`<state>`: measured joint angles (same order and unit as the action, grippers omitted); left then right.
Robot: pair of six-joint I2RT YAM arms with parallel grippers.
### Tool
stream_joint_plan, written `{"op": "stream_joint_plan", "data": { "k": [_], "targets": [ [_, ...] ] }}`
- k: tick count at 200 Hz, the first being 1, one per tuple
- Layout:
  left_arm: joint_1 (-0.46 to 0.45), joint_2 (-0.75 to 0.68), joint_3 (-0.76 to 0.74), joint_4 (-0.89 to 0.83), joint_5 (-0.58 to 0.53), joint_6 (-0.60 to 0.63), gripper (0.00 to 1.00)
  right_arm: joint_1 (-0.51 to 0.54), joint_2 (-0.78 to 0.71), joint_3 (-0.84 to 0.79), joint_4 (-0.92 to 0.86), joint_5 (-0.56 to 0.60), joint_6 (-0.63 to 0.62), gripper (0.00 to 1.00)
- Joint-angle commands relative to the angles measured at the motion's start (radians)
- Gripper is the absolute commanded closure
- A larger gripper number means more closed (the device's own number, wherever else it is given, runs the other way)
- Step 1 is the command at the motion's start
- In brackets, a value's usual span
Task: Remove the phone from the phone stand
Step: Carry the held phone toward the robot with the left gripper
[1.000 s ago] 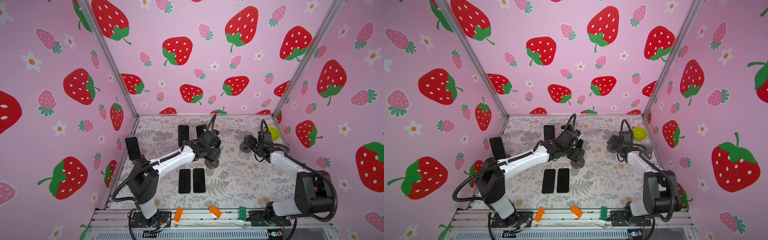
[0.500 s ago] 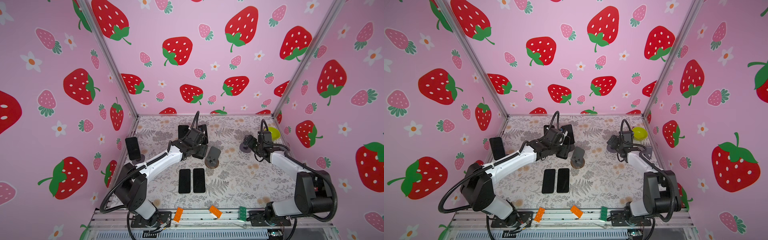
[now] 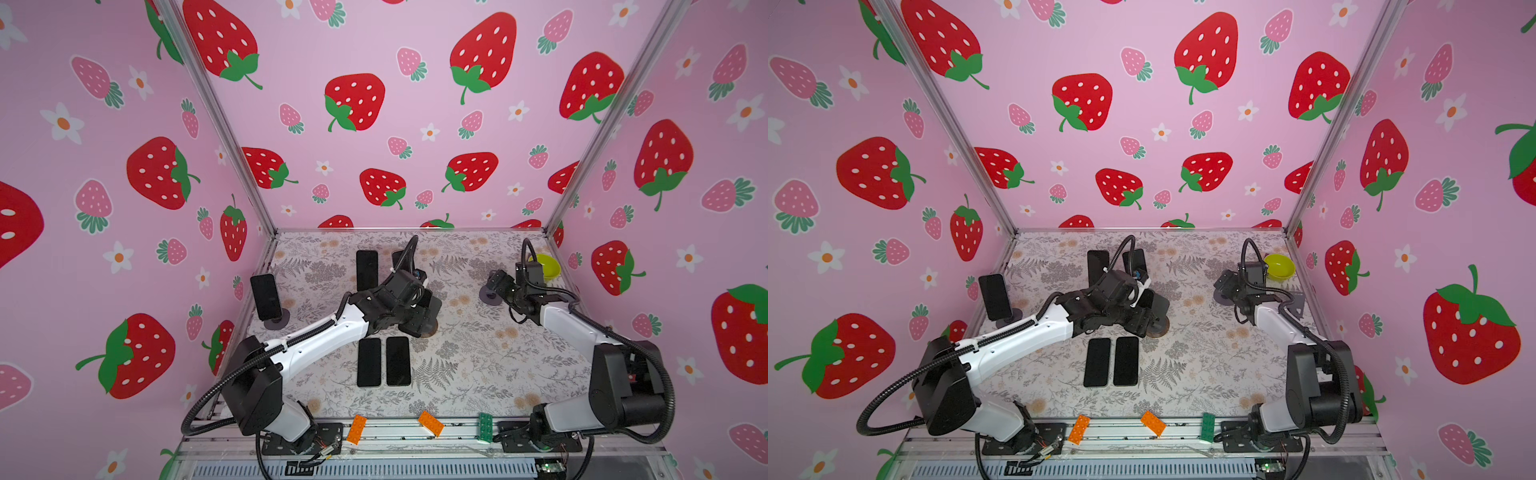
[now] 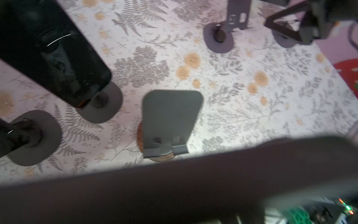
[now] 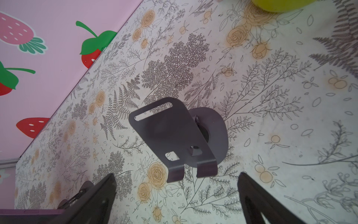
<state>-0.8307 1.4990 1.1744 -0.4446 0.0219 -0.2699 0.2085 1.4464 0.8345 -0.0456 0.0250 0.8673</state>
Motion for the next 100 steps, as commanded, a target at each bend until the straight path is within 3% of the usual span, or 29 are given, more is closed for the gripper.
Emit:
{"op": "stream_joint_plan", "data": {
  "k": [1,28,62,100],
  "targets": [
    [-0.028,-0.032,-0.040,0.031,0.050,-0.069,0.30,-0.003,0.017,-0.008,0.001,0.014,0.011,0.00],
    [-0.099,-0.001,-0.059,0.064,0.060,-0.103,0.31,-0.003,0.012,-0.009,0.000,0.016,0.009,0.00],
    [-0.208,0.112,0.032,0.028,0.065,-0.074,0.31,-0.002,-0.001,-0.008,-0.018,0.038,0.014,0.00],
    [-0.245,0.238,0.117,0.015,0.096,-0.105,0.30,-0.003,-0.007,0.008,-0.072,0.093,0.025,0.00]
  ]
}}
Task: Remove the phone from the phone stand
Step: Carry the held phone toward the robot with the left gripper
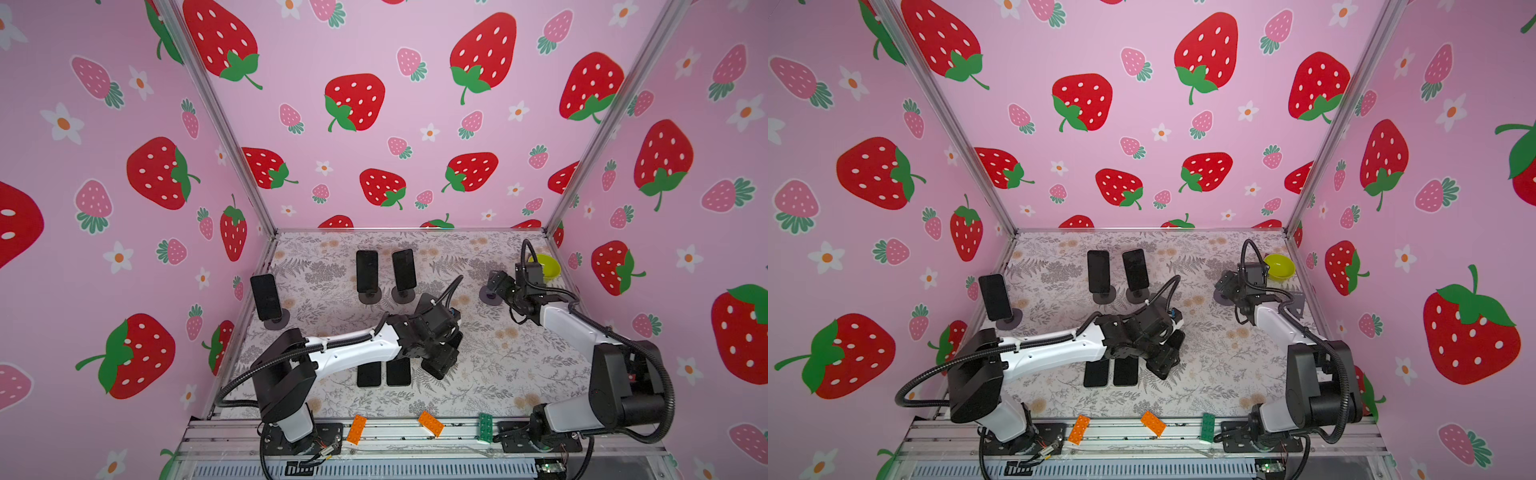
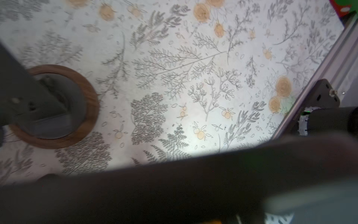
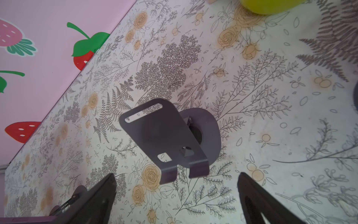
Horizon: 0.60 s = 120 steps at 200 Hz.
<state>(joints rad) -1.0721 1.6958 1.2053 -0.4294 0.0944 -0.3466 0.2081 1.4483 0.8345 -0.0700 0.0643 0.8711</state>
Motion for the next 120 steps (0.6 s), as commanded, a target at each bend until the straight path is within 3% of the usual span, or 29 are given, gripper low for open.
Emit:
{"op": "stream_joint_plan", "data": {
  "k": [1,63,120],
  "targets": [
    [-0.004,0.045,0.088,0.000,0.026,-0.028,0.31,-0.003,-0.009,0.008,-0.048,0.054,0.021,0.00],
    [-0.029,0.207,0.197,-0.095,-0.012,-0.017,0.31,-0.026,-0.019,0.002,-0.068,0.068,0.037,0.00],
    [-0.037,0.256,0.217,-0.173,-0.043,0.013,0.31,-0.032,-0.011,0.000,-0.067,0.062,0.040,0.00]
  ]
}}
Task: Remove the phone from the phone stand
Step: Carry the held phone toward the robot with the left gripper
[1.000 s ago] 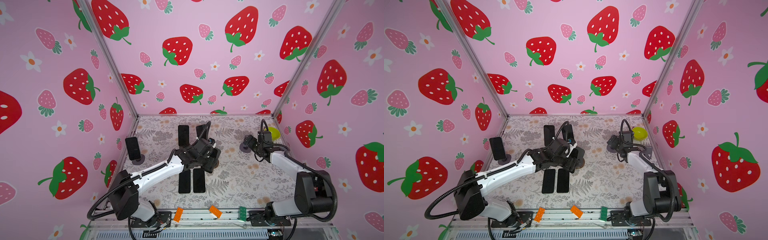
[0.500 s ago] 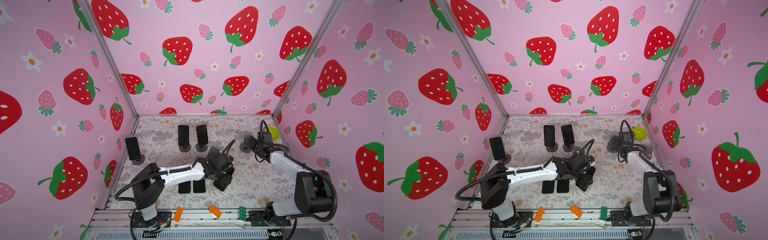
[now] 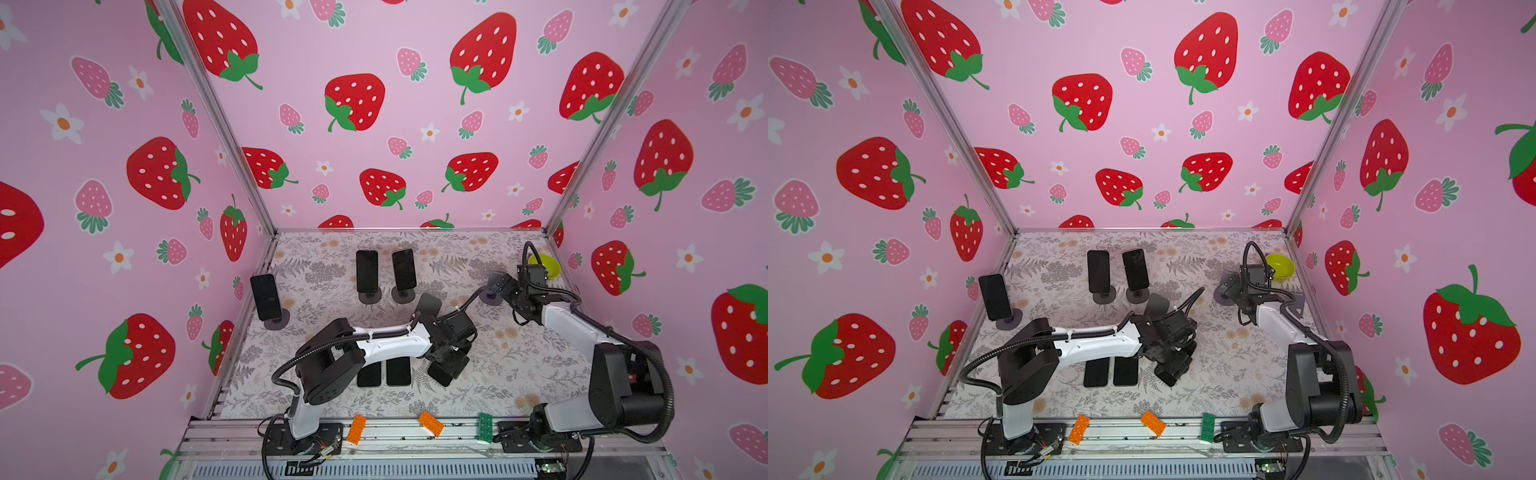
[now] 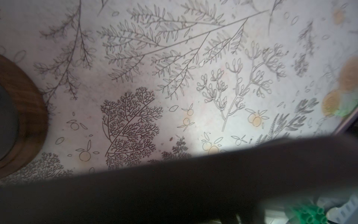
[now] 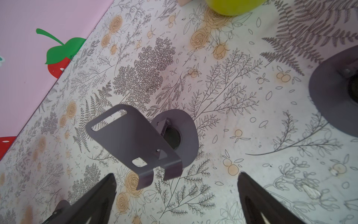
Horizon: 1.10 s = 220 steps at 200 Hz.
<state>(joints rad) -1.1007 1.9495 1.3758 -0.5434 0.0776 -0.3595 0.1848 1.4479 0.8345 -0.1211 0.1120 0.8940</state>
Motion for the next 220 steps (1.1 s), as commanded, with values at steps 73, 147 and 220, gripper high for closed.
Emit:
{"op": "stream_joint_plan", "data": {
  "k": [73,147,220],
  "targets": [
    [-0.003,0.044,0.016,-0.077,-0.001,0.098,0.32,-0.011,-0.003,0.000,-0.013,0.005,0.018,0.00],
    [0.030,0.098,0.027,-0.155,0.054,0.099,0.30,-0.010,0.005,0.000,-0.012,0.008,0.021,0.00],
    [0.030,0.147,0.093,-0.242,0.019,0.104,0.27,-0.013,-0.002,0.003,-0.013,0.018,0.020,0.00]
  ]
}}
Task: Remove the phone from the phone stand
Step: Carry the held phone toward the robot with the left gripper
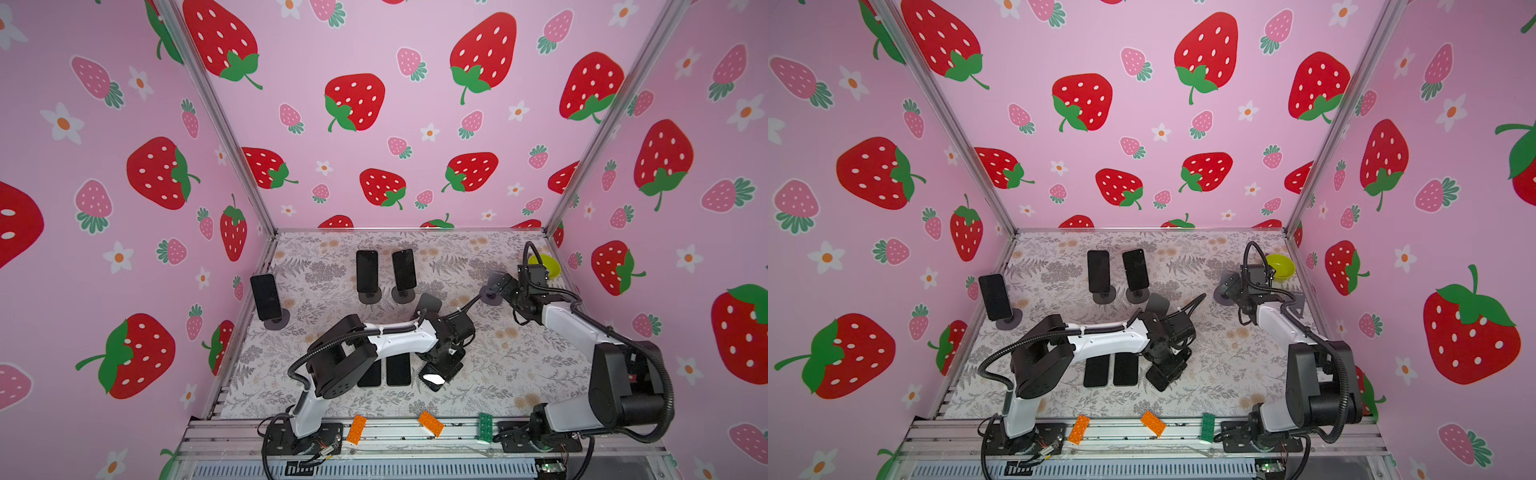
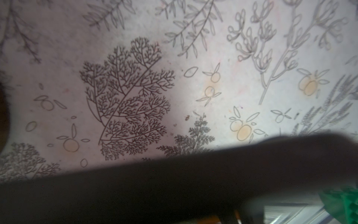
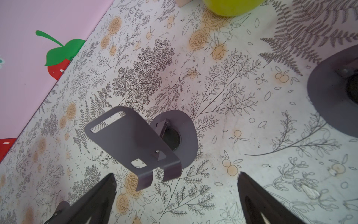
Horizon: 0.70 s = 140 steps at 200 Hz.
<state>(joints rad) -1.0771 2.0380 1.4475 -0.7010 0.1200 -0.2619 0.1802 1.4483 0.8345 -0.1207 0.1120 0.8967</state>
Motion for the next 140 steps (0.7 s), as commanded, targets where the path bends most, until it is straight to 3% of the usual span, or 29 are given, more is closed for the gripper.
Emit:
{"op": "stream_joint_plan", "data": {
  "k": [1,47,140],
  "targets": [
    [0.005,0.059,0.023,-0.087,-0.025,0.007,0.27,-0.008,-0.003,0.003,-0.013,0.020,0.017,0.00],
    [0.004,0.129,0.162,-0.219,-0.128,0.043,0.27,-0.011,-0.012,0.005,-0.010,0.057,0.026,0.00],
    [0.016,0.140,0.147,-0.182,-0.034,0.114,0.24,-0.011,-0.075,-0.021,-0.007,0.100,0.027,0.00]
  ]
}}
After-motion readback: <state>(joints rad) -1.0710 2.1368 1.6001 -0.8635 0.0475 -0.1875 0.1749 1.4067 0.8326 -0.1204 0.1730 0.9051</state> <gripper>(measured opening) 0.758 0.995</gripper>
